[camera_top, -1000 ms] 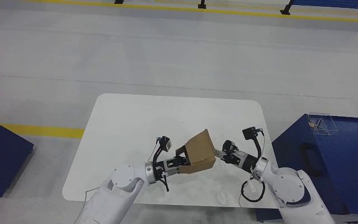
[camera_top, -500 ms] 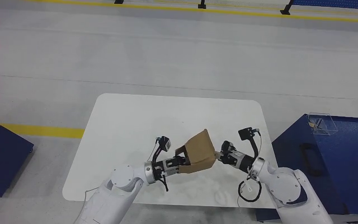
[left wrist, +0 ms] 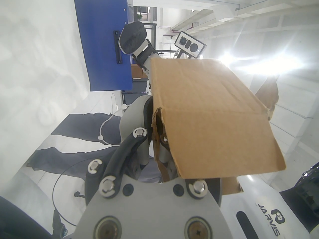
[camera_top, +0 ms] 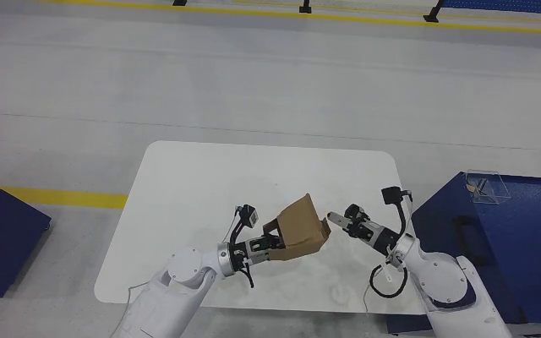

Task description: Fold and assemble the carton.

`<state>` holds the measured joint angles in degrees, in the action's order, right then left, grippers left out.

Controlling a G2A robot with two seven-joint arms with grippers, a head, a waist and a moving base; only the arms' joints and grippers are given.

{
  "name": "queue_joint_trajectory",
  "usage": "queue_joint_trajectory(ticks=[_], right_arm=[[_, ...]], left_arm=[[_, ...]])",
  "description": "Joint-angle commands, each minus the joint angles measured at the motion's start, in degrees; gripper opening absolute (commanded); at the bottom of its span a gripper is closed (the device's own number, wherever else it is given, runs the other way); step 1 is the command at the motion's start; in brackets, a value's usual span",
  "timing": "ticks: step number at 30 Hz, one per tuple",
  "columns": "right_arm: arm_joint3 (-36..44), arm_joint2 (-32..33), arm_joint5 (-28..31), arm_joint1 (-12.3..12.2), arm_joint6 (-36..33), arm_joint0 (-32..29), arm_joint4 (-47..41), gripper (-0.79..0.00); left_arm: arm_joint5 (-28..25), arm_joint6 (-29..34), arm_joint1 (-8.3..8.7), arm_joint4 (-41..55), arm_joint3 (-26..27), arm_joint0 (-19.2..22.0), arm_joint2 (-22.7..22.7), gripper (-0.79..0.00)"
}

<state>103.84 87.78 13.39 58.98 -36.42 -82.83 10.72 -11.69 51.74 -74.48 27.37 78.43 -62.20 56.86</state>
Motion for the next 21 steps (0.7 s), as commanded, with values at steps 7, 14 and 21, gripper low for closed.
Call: queue_joint_trajectory(ticks=[7, 14, 21], right_arm=[[-2.9, -1.8, -5.0, -0.3, -6.7, 2.1, 2.6, 0.000], [-2.8, -3.8, -2.0, -0.3, -10.2, 2.6, -0.9, 0.000], [-1.7, -2.2, -0.9, -0.5, -9.4, 2.0, -2.5, 0.000]], left_arm=[[0.1, 0.2, 0.11, 0.0, 0.2, 0.0, 0.4, -0.785], [0.2, 0.2, 0.01, 0.0, -0.2, 0.2, 0.1, -0.785], [0.2, 0.3, -0.05, 0.1, -0.5, 0.3, -0.1, -0.785]])
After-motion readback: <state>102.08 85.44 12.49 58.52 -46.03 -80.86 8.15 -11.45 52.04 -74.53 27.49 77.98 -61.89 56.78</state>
